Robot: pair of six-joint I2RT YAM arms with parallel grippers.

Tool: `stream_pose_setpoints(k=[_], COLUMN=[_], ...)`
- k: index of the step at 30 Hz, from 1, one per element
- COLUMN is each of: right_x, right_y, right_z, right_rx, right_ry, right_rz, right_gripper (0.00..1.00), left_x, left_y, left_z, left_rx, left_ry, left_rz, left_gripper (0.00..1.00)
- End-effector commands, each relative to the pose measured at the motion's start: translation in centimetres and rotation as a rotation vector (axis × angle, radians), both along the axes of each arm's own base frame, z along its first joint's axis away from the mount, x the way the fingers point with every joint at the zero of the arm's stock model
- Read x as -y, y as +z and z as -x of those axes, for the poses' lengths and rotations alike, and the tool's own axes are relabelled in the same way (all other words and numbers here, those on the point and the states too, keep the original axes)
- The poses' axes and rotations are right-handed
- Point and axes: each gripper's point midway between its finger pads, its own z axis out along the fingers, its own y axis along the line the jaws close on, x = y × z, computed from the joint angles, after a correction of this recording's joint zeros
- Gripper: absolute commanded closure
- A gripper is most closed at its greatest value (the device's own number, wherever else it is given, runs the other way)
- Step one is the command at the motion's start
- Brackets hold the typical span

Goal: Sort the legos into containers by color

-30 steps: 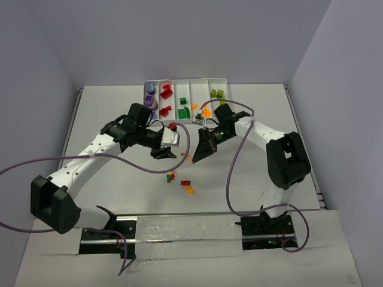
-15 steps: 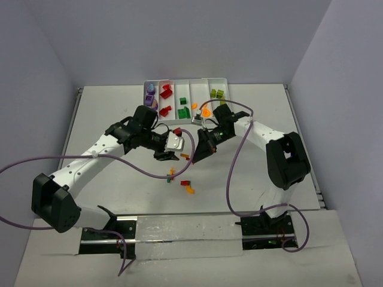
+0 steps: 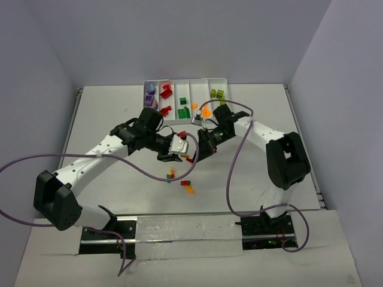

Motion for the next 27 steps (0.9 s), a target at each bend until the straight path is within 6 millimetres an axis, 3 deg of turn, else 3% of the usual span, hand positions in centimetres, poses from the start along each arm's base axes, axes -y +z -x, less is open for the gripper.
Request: stream_pose_setpoints(k=[1,8,14,21,25,27], right_x=[-0.5,-0.5,-0.4,-0.4,-0.3,-0.2], right_y=[1.3,1.5,1.3,1.0,0.8,0.1], right_z=[-0.2,-0.1,0.1,0.0,-1.0,-3.4], right_rx=[0.032,0.034,0.039,0.061,0.132,0.234], right_ry=[0.017,0.02,0.019,0.012,-0.004,-0.053], right_rz=[-0.035,-0.042,-0.035,-0.012,0.054,0.165], right_gripper=[1.0,1.0,1.0,1.0,1.0,1.0], left_x=[1.3,1.8,1.8,1.4,-0.4,-3.1], left_y=[1.2,1.1,0.7,0.1,-0.9,-1.3], left_z=[-0.9,-1.5,-2.7,-3.7,-3.7,-5.1], left_rx=[0.053,0.065,0.073,0.068,0.054,-0.012], left_ry=[-0.002,0.029,0.105,0.174,0.214,0.324], left_rz=[0.035,0.034,0.022,-0.009,-0.049,-0.044], left_gripper=[0.6,0.74,0.99,1.0,1.0,1.0])
